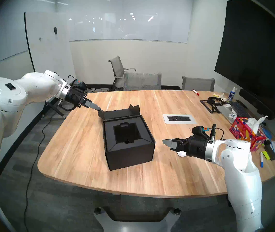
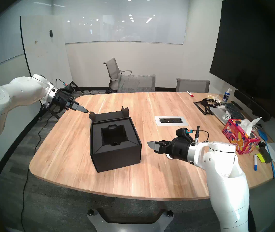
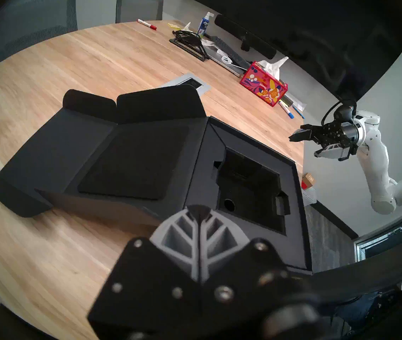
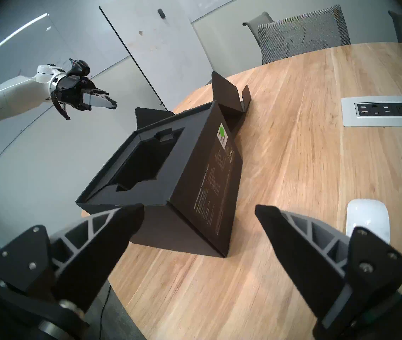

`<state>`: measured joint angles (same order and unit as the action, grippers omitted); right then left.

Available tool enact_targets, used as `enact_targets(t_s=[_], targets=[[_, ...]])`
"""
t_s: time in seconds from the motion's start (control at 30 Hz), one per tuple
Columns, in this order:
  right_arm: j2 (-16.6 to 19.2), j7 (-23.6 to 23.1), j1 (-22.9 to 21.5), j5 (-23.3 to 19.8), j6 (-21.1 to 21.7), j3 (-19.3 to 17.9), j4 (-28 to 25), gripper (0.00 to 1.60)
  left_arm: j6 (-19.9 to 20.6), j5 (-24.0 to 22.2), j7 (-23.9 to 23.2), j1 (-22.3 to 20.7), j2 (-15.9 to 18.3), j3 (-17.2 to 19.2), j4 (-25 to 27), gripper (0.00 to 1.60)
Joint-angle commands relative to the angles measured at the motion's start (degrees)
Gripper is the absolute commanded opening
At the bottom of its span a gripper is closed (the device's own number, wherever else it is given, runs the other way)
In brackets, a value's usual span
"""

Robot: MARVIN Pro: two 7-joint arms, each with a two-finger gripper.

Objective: Open the box and place the mouse inside

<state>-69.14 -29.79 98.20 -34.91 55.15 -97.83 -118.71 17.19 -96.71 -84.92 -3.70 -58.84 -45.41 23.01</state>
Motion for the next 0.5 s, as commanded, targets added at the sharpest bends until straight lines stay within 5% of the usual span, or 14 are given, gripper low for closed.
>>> enact_targets(t_s=[0.0, 0.47], targets=[[0.1, 0.1, -0.4, -0.1, -0.1, 0.1, -1.2, 1.60, 0.0, -0.1, -0.1, -1.1, 0.1, 0.6, -0.3, 0.00], [0.1, 0.1, -0.4, -0.1, -0.1, 0.1, -1.2, 1.60, 0.1, 0.2, -0.1, -1.0, 0.2, 1.0, -0.3, 0.00]])
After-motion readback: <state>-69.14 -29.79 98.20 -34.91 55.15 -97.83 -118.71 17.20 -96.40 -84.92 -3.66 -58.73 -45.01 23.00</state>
